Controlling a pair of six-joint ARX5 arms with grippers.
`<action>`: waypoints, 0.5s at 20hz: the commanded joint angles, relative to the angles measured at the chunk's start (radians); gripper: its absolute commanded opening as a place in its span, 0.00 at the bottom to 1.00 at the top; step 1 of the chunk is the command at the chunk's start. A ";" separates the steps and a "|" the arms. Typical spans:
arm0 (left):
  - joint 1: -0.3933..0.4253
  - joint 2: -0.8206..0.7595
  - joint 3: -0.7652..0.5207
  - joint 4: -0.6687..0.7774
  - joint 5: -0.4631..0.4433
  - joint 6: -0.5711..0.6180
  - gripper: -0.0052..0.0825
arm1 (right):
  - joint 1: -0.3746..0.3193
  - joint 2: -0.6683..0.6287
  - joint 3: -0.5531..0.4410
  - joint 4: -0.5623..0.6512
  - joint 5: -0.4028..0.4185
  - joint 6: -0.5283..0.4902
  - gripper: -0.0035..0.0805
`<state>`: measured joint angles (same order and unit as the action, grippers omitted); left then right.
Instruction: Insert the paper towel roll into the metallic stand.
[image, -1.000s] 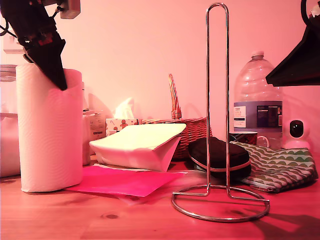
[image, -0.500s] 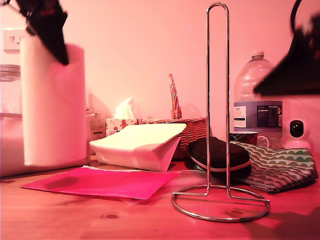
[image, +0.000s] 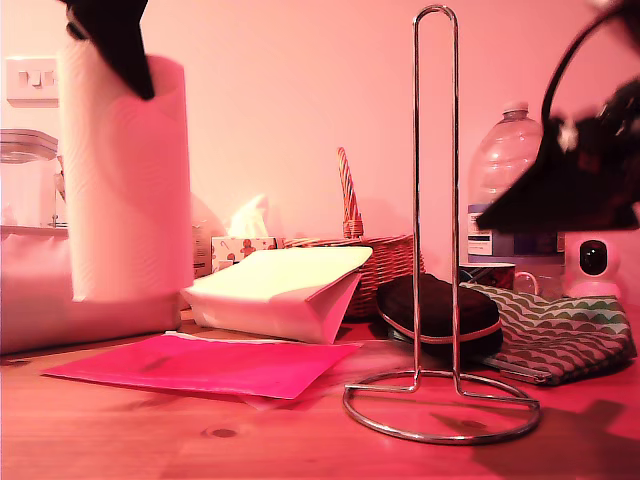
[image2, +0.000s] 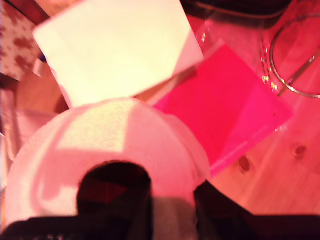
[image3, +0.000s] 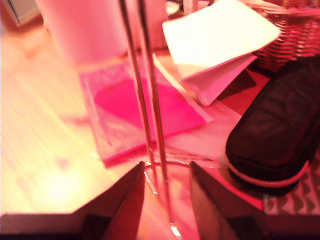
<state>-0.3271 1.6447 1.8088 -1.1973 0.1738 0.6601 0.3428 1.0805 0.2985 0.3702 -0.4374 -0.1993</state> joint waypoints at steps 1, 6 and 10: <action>-0.003 0.002 0.015 0.008 0.002 -0.002 0.03 | 0.005 0.044 -0.012 0.042 -0.010 -0.011 0.31; -0.003 0.002 0.015 0.009 0.002 -0.005 0.03 | 0.005 0.168 -0.009 0.163 -0.035 -0.011 0.31; -0.003 0.003 0.015 0.011 0.002 -0.005 0.03 | 0.006 0.251 -0.008 0.248 -0.035 -0.011 0.28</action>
<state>-0.3271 1.6447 1.8111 -1.1973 0.1741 0.6594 0.3428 1.3182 0.2985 0.5987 -0.4686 -0.2081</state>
